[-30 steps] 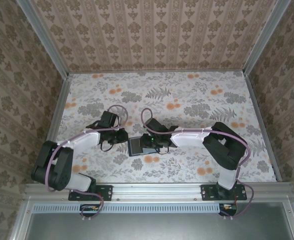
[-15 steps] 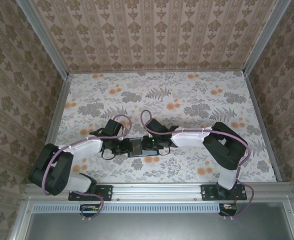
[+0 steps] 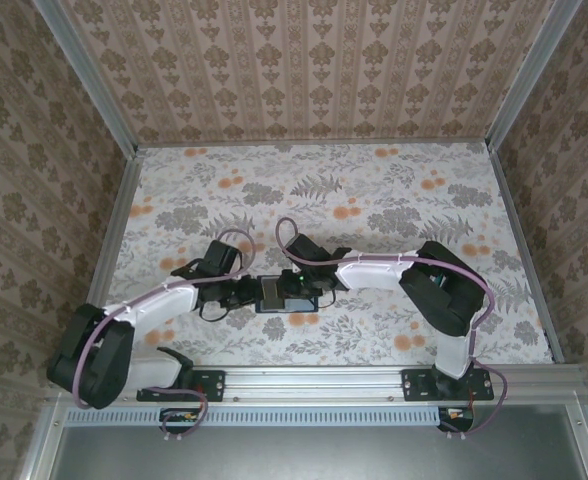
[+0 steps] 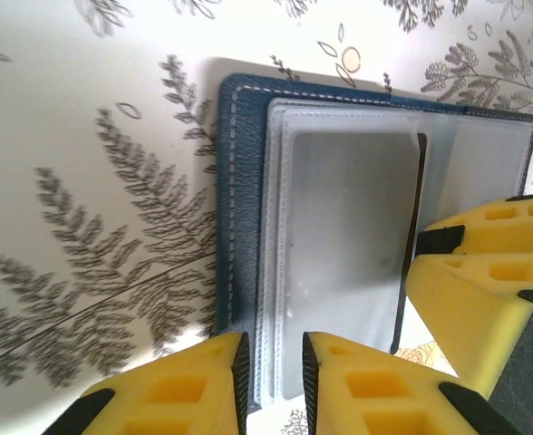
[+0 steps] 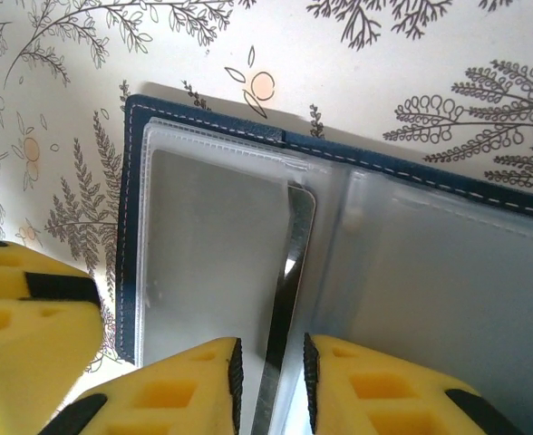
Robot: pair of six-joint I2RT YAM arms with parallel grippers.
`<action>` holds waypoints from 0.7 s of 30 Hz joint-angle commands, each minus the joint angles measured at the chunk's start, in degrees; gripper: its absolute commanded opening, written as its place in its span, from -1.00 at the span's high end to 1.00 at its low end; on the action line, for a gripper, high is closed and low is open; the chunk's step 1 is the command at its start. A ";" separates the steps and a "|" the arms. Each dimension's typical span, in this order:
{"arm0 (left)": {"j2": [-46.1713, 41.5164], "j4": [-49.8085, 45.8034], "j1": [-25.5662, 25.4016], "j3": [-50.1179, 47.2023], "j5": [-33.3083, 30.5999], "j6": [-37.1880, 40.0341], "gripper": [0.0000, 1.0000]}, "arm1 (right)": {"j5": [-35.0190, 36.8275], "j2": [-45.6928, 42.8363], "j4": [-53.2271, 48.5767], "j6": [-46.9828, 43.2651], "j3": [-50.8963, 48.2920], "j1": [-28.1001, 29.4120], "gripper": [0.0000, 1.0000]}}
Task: Put the credit cards into the card holder
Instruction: Insert the credit card into the card slot.
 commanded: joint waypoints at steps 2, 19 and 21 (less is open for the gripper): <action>0.28 -3.24 1.04 -0.60 -1.47 0.12 0.57 | -1.22 -0.44 -2.10 0.14 0.89 0.55 0.41; 3.24 5.57 0.95 -3.29 2.24 -1.66 1.00 | -3.05 2.59 0.40 0.52 3.53 1.76 0.65; 3.03 5.24 0.95 -2.96 2.54 -1.58 1.00 | -3.02 2.22 0.40 0.38 3.44 1.72 0.66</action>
